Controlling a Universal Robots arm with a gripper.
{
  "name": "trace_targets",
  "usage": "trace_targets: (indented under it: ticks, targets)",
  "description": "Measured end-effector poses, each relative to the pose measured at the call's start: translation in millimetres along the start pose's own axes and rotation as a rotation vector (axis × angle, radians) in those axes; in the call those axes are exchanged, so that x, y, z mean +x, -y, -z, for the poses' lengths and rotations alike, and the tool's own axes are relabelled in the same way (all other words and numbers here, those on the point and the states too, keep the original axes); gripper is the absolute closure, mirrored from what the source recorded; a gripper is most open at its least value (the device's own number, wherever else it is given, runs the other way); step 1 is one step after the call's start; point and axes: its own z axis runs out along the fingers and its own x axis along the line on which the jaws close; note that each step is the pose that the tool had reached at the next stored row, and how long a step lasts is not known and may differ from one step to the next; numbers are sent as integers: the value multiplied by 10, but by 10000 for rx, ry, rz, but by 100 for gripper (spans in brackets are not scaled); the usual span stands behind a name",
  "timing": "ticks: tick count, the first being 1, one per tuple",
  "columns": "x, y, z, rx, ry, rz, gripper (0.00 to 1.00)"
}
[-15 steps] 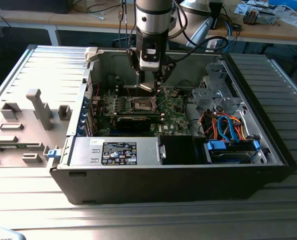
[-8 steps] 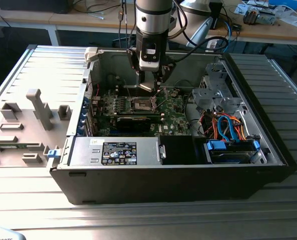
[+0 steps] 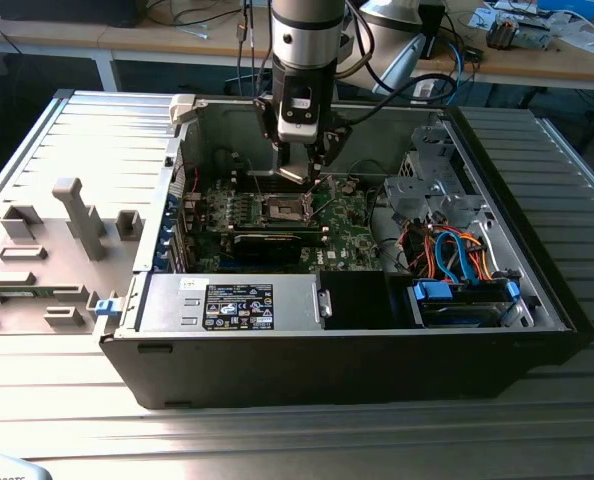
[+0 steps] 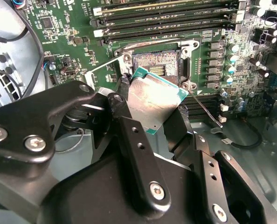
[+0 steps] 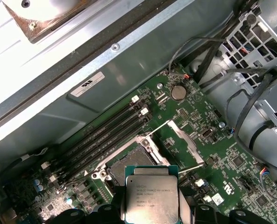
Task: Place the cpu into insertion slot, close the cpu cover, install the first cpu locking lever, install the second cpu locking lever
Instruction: 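Place the cpu into insertion slot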
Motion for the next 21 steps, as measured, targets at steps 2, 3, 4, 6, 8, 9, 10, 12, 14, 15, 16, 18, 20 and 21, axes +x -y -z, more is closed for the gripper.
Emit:
trace_targets:
  ticks: [2,3,4,6,8,9,10,12,14,15,16,18,20,21]
  targets:
    - [0,0,-2,-1,3,-37,46]
    - [0,0,-2,-1,3,-43,46]
    - [0,0,-3,-1,4,-51,46]
    - [0,0,-4,-1,6,-81,46]
    - [0,0,-5,-1,8,-103,46]
    - [0,1,-6,-1,9,-111,46]
    - [0,0,-7,-1,9,-128,46]
    - [0,1,-8,-1,11,-152,46]
    - [0,1,-10,-1,14,-189,46]
    - [0,1,-10,-2,15,-211,46]
    - [0,1,-11,-1,17,-229,46]
    - [0,1,-12,-2,18,-250,46]
    - [0,1,-13,-1,20,-272,46]
    - [0,1,-13,-2,21,-280,46]
